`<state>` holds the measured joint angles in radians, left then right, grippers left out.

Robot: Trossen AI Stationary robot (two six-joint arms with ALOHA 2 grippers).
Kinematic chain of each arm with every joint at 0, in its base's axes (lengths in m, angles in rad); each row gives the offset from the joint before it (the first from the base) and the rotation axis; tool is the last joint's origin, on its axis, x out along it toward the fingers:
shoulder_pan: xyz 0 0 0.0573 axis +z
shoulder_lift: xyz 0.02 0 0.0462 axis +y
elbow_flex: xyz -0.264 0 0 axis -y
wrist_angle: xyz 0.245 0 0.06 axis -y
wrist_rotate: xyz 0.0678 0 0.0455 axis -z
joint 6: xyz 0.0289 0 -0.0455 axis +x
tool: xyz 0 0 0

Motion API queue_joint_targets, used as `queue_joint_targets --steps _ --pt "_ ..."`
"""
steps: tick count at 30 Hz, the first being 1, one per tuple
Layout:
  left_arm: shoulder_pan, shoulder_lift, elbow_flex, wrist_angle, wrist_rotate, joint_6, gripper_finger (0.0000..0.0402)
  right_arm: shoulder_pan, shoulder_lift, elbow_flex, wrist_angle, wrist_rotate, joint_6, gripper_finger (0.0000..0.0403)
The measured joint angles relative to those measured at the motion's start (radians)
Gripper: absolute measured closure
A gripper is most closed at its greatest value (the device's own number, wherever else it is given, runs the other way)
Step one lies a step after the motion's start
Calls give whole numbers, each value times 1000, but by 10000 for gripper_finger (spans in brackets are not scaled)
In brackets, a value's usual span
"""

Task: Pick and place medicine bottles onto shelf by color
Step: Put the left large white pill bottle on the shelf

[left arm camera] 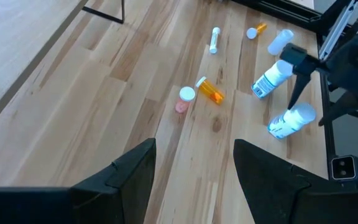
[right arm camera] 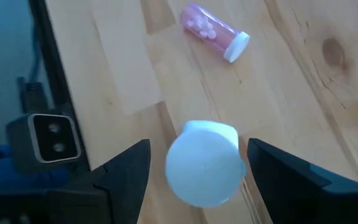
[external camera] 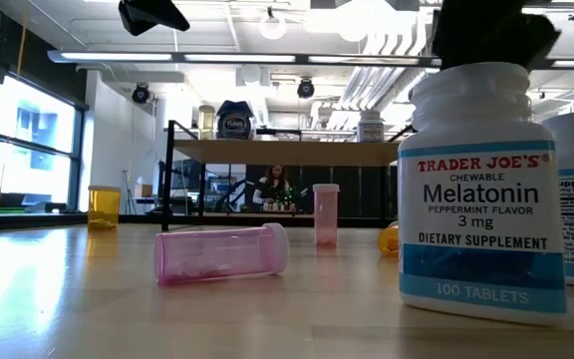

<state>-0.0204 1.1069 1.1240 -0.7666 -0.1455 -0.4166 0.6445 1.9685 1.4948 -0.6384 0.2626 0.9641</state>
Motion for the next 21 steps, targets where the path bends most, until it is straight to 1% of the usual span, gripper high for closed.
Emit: queue_joint_targets --steps 8,11,17,21 --pt "0 0 0 0 0 -2 197 0 49 0 -1 -13 53 147" --pt "0 0 0 0 0 -2 197 0 50 0 -2 -13 53 168" --pt "0 0 0 0 0 0 197 -5 49 1 -4 -35 56 243" --pt "0 0 0 0 0 0 197 -15 46 1 -6 -43 41 245"
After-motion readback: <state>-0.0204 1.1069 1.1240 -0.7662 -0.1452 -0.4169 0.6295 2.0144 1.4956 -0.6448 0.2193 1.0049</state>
